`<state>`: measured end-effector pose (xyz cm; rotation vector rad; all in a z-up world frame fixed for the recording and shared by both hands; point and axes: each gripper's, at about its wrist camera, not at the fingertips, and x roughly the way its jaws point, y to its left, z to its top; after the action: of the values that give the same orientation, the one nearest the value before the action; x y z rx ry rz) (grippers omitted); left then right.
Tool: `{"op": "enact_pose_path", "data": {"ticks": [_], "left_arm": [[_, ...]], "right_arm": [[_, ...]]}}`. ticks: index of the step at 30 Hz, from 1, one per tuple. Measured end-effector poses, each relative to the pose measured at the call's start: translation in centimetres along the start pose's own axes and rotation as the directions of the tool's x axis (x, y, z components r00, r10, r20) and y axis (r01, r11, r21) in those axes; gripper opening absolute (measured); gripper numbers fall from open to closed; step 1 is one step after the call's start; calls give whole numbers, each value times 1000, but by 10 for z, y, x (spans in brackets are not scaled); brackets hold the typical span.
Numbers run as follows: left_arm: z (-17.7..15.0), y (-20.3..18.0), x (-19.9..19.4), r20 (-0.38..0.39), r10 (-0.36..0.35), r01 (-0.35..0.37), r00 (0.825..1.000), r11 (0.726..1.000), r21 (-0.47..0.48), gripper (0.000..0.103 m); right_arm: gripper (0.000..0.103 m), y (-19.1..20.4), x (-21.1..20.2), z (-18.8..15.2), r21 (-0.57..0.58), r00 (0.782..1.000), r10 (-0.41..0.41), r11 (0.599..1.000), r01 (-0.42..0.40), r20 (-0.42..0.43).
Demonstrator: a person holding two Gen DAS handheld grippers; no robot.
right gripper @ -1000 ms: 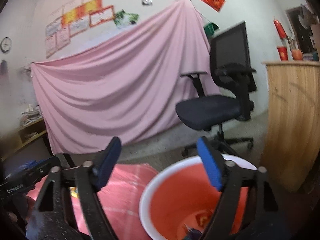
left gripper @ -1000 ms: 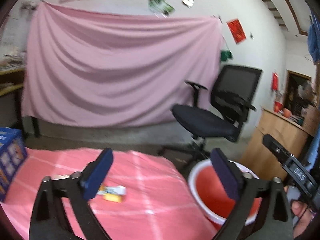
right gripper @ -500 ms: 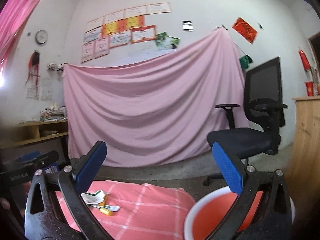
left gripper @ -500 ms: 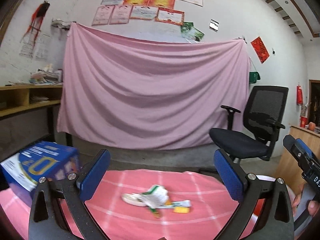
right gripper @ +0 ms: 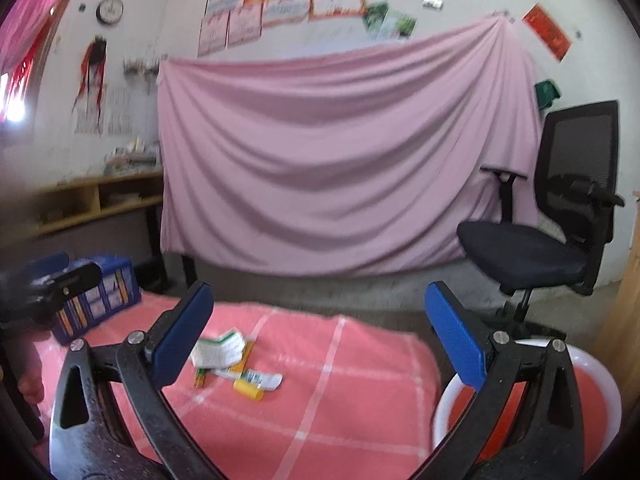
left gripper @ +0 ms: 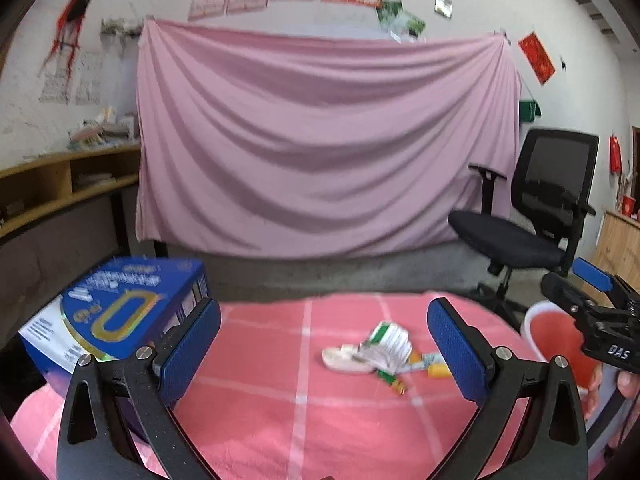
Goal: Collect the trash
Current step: 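Bring both tools back over the table toward the remaining trash, then grasp the green battery with the left tool while the right tool grasps the yellow cap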
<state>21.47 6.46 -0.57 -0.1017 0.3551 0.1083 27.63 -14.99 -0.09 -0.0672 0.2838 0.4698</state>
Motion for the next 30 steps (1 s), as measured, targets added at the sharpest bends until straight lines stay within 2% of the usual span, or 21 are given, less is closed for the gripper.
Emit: {"op": "enact_pose_path", "data": {"ticks": [5,9,14,17,20,23,27,30], "left_arm": [[-6,4,16,-105,-16,15,994,1000,-15,101],[-7,2,30,-187,-25,23,982,1000,-13,101],[-11,-3,47,-281,-45,43,959,999,-11,95],[-12,-3,56,-326,-60,57,943,998,-20,89],[-12,-3,64,-372,-78,71,925,997,-32,81],[-13,-5,73,-424,-90,77,901,996,-48,73],[-17,-8,82,-475,-127,105,871,992,-72,63],[-15,-15,87,-496,-156,135,854,988,-78,55]], "right_arm": [[103,5,26,-15,-18,992,36,999,-39,-123],[103,5,51,-26,-4,962,87,996,-91,-260],[82,8,78,-38,27,899,174,984,-178,-403],[71,14,94,-48,37,847,217,973,-228,-486],[63,19,105,-55,38,803,232,967,-253,-548],[58,23,114,-60,43,769,241,962,-269,-592],[54,25,118,-62,45,754,251,958,-283,-607],[41,26,118,-61,40,751,256,955,-293,-609]]}}
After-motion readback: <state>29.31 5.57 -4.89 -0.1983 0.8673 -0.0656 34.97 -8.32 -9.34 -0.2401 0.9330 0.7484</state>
